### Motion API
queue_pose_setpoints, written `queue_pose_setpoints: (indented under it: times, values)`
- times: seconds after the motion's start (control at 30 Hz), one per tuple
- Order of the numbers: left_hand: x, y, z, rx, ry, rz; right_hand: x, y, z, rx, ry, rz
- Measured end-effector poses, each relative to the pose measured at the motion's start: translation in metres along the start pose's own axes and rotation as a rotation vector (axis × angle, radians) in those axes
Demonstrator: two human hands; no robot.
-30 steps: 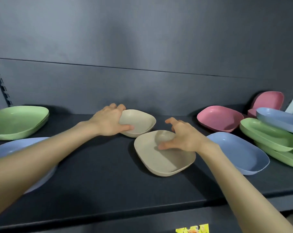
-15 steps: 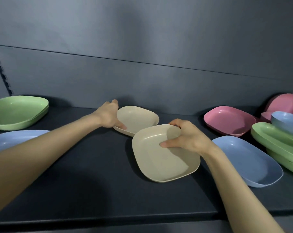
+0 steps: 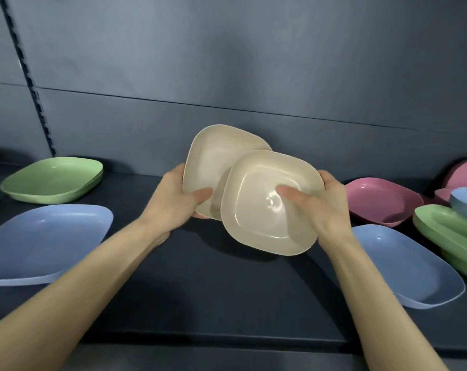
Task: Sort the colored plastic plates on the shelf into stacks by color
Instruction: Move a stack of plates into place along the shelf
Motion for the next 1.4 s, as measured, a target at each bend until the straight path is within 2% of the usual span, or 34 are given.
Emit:
queue_pose_setpoints:
  times: [0.13, 0.43, 0.67, 0.83, 1.03, 1.2, 1.4]
  values:
    - [0.004, -0.009, -0.02, 0.016, -0.02, -0.049, 0.004, 0.003, -0.002, -0.044, 0.025, 0.057]
    - [0.004, -0.026, -0.033, 0.128, -0.036, -0.064, 0.007, -0.018, -0.014, 0.016, 0.111, 0.064]
    - [-0.004, 0.004, -0.033, 0.039, -0.083, -0.001, 0.024, -0.043, -0.03, 0.118, 0.09, 0.158]
    - [-0.026, 0.066, -0.038, -0.113, -0.215, 0.161, 0.061, -0.08, -0.061, 0.303, 0.109, 0.217]
    - [-0.034, 0.164, -0.05, -0.235, -0.266, 0.26, 0.089, -0.15, -0.123, 0.481, 0.154, 0.155]
    - [-0.039, 0.259, -0.061, -0.29, -0.31, 0.295, 0.112, -0.22, -0.181, 0.472, 0.171, 0.127]
    - [-0.031, 0.367, -0.057, -0.297, -0.333, 0.501, 0.135, -0.298, -0.238, 0.391, 0.152, 0.14]
Point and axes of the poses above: each hand's wrist, its own z-axis towards the middle knuckle, its own y-axis out of the back of the hand, x = y × z, the point moved 9 cm from there along z, towards the middle knuckle, and after that the axes turned 9 degrees about -x, right-handed, at the moved point
